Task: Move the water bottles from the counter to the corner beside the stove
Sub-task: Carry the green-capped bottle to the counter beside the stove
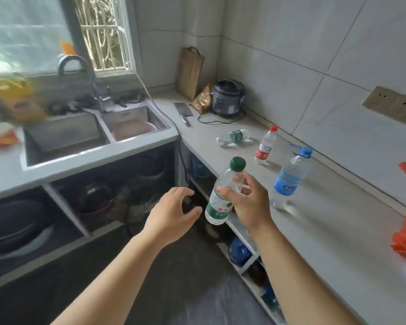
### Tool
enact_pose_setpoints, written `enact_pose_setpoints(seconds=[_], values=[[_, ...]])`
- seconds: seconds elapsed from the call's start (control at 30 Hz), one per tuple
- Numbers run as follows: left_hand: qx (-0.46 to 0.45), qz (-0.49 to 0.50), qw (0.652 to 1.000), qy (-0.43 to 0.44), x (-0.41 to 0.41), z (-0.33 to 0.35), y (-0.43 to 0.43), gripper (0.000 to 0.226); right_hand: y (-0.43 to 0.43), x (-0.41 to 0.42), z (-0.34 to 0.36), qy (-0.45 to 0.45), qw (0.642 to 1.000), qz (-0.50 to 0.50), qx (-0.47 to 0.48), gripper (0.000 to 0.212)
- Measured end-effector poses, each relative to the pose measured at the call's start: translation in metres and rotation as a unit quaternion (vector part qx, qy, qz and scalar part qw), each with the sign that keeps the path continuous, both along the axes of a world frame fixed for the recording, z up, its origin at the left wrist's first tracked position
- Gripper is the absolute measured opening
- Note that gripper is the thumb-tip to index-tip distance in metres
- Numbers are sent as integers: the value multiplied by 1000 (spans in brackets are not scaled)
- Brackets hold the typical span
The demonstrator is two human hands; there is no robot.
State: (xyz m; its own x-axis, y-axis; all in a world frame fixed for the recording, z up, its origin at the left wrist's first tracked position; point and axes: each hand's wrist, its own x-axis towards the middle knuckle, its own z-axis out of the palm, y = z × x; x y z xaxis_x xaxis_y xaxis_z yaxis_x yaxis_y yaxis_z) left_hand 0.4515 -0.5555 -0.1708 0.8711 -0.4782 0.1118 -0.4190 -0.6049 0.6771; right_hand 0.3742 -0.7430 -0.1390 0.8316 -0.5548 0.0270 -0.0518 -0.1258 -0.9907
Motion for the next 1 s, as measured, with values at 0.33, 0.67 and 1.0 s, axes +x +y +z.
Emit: enact_pose_setpoints(seconds=[0.33, 0.67, 1.0], values=[[-27, 137, 990, -9, 46, 10, 199, 51, 186, 95, 16, -28, 989, 141, -31, 39], [-37, 309, 950, 1, 32, 0, 333, 52, 326, 162, 13, -10, 948, 317, -20, 42], [24, 527, 849, 11, -4, 1, 420, 49, 445, 216, 19, 1, 840, 541, 31, 43]])
